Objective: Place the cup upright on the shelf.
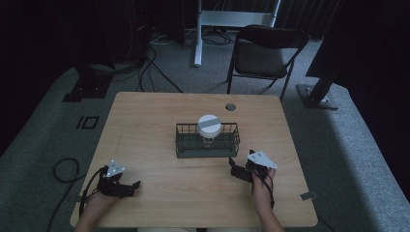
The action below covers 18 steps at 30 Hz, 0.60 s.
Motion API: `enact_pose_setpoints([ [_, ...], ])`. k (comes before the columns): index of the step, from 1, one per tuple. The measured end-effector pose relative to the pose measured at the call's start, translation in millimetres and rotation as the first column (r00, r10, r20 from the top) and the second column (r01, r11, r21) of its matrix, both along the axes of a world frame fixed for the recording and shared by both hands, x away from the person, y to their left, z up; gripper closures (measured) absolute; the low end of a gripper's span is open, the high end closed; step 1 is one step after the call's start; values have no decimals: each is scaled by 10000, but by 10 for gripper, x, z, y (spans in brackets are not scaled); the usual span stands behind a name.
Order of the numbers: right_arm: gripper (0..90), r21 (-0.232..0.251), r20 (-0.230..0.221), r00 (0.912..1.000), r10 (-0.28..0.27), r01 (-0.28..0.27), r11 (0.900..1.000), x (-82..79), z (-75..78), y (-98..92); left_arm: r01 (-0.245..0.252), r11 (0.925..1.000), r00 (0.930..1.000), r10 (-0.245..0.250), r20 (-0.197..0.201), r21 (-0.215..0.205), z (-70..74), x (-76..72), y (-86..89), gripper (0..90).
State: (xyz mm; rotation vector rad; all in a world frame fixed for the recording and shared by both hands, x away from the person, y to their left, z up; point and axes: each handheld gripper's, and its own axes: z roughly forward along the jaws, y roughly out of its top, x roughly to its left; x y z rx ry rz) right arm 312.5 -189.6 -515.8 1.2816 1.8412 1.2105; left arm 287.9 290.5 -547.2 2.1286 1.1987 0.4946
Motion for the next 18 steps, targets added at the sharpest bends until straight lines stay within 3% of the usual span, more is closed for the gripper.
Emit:
enact_pose_setpoints([
  [6, 115, 103, -428, 9991, 25, -20, 9999, -4, -84, -91, 2, 10000, 10000, -2, 0, 1, 0, 0, 0, 20],
  [18, 115, -247, -871, 9962, -31, 10, 9997, -46, -200, -235, 2, 10000, 10000, -2, 0, 1, 0, 0, 0, 20],
])
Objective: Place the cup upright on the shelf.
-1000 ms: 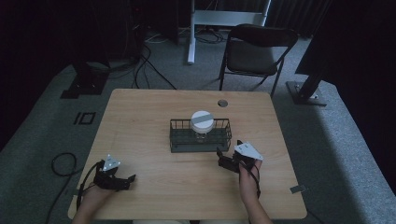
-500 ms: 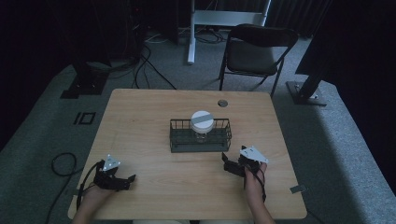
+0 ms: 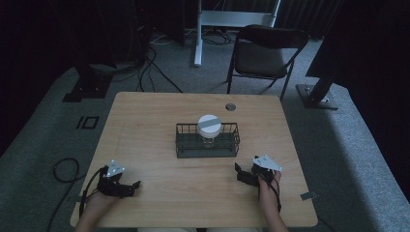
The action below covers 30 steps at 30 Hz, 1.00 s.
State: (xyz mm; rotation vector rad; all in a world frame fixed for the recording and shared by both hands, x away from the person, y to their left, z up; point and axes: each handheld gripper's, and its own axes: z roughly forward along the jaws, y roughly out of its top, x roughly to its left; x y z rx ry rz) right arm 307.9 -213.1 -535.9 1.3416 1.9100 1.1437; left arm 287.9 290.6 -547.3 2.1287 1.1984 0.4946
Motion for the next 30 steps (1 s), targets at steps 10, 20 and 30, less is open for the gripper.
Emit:
enact_pose_setpoints([
  [10, 116, -95, -538, 9985, -59, 54, 9999, -17, -88, -73, -2, 10000, 10000, 2, -2, -1, 0, 0, 0, 20],
  [20, 116, -22, -826, 9963, -251, 250, 9997, -13, -105, -167, -4, 10000, 10000, 4, 1, -6, 0, 0, 0, 20],
  [30, 119, -241, -1420, 9885, -525, 496, 9985, 18, -120, -223, -2, 10000, 10000, 2, -2, -1, 0, 0, 0, 20],
])
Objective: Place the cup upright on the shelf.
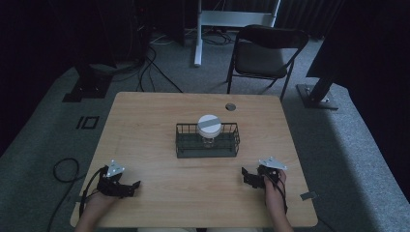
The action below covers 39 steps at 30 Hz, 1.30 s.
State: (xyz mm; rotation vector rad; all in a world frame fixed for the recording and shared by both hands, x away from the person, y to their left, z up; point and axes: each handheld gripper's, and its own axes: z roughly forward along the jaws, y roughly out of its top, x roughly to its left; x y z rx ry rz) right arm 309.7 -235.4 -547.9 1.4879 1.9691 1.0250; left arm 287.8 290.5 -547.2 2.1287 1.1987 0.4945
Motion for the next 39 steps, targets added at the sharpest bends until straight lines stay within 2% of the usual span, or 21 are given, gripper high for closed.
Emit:
enact_pose_setpoints([
  [4, 131, -165, -235, 9997, -24, 20, 9999, 9, -7, 6, -1, 10000, 10000, 1, 1, 0, 0, 0, 0, 20],
  [7, 131, -267, -485, 9987, 156, -169, 9995, 16, -15, 16, 0, 10000, 10000, 0, 0, 0, 0, 0, 0, 21],
  [10, 129, -203, -706, 9973, 222, -237, 9995, 25, -22, 9, -2, 10000, 10000, 2, 1, -2, 0, 0, 0, 21],
  [13, 129, -28, -719, 9972, 197, -200, 9998, 28, -21, -8, -2, 10000, 10000, 2, 1, -1, 0, 0, 0, 20],
  [16, 126, -52, -727, 9971, 238, -243, 9997, 35, -22, -8, -1, 10000, 10000, 1, 3, 0, 0, 0, 0, 20],
  [24, 111, -925, -741, 9952, 643, -710, 9932, 32, -29, 64, -4, 10000, 10000, 4, 1, -2, 0, 0, 0, 20],
  [39, 110, -917, -757, 9952, 622, -691, 9934, 36, -29, 65, -1, 10000, 10000, 1, 2, -3, 0, 0, 0, 20],
])
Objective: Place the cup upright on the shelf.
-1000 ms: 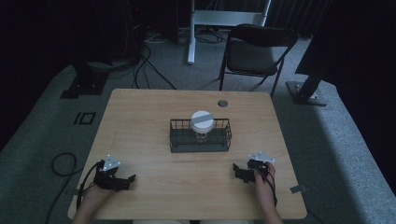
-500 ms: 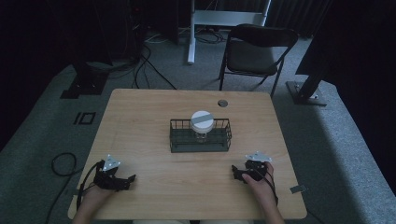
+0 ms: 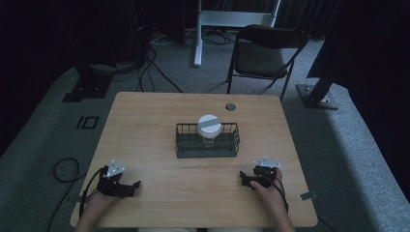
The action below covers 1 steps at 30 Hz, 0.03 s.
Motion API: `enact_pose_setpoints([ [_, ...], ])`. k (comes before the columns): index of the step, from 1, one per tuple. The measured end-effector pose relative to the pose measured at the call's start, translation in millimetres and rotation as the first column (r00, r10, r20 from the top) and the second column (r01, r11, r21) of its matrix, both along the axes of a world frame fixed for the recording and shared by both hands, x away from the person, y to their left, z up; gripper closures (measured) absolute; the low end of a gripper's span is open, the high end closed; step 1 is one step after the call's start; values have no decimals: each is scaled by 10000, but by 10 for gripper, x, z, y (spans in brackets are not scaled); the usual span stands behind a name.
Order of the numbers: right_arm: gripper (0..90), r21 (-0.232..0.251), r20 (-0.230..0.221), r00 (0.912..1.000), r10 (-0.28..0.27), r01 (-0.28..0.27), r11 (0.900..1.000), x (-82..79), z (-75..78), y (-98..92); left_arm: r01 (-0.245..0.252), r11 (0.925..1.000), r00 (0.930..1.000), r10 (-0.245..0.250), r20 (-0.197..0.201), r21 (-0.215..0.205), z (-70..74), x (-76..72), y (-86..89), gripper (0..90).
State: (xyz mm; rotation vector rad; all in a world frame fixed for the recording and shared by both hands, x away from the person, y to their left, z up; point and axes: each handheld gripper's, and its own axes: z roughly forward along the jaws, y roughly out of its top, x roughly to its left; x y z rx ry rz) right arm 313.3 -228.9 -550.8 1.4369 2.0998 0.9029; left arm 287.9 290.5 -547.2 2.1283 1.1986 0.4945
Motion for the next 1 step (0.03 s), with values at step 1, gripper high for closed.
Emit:
enact_pose_setpoints([
  [1, 110, -9, 4, 10000, 10, -10, 10000, 1, 0, -1, 1, 10000, 10000, -1, 0, 1, 0, 0, 0, 20],
])
